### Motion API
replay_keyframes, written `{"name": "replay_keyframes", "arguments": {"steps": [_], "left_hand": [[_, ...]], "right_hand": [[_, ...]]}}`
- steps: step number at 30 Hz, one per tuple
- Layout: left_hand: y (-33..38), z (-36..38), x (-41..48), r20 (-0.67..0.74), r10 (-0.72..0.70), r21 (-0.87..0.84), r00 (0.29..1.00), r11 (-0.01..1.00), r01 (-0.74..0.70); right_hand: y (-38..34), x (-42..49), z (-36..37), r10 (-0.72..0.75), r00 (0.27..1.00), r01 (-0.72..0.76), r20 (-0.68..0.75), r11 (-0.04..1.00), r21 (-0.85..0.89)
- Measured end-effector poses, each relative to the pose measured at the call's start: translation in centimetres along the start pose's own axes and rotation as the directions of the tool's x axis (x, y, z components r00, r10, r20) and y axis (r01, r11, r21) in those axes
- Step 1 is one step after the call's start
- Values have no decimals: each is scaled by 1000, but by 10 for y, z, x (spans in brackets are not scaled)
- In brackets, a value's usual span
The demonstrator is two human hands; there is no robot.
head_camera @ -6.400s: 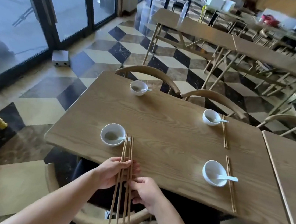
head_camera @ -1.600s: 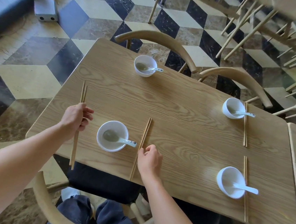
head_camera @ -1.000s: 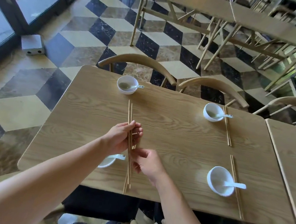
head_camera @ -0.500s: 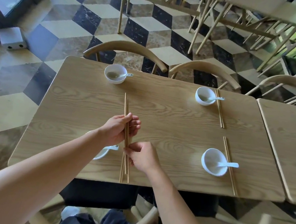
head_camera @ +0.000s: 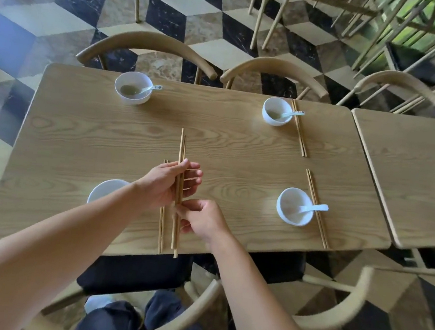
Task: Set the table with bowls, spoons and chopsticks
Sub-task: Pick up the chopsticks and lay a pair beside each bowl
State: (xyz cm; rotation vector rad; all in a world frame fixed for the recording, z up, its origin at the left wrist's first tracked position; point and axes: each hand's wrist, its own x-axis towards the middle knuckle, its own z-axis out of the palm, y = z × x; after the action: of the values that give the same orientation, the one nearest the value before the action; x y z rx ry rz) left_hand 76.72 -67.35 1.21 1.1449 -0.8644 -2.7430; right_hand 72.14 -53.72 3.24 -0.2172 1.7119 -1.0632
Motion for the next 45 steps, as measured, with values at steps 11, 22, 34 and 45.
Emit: {"name": "replay_keyframes", "arguments": {"steps": [11, 22, 34, 45], "left_hand": [[-1, -11, -5, -13, -19, 90, 1000, 996, 20], [7, -26, -12, -6, -140, 217, 990, 966, 138], [-2, -32, -10, -2, -130, 277, 992, 953, 126], [-2, -37, -8, -59, -96, 184, 994, 977, 105]], "right_hand": [[6, 9, -8, 74, 997, -76, 24, 994, 78], [9, 14, -5, 62, 992, -74, 114, 991, 108], [8, 16, -4, 68, 989, -83, 134, 990, 113], [4, 23, 1, 95, 988, -102, 126, 993, 57]]}}
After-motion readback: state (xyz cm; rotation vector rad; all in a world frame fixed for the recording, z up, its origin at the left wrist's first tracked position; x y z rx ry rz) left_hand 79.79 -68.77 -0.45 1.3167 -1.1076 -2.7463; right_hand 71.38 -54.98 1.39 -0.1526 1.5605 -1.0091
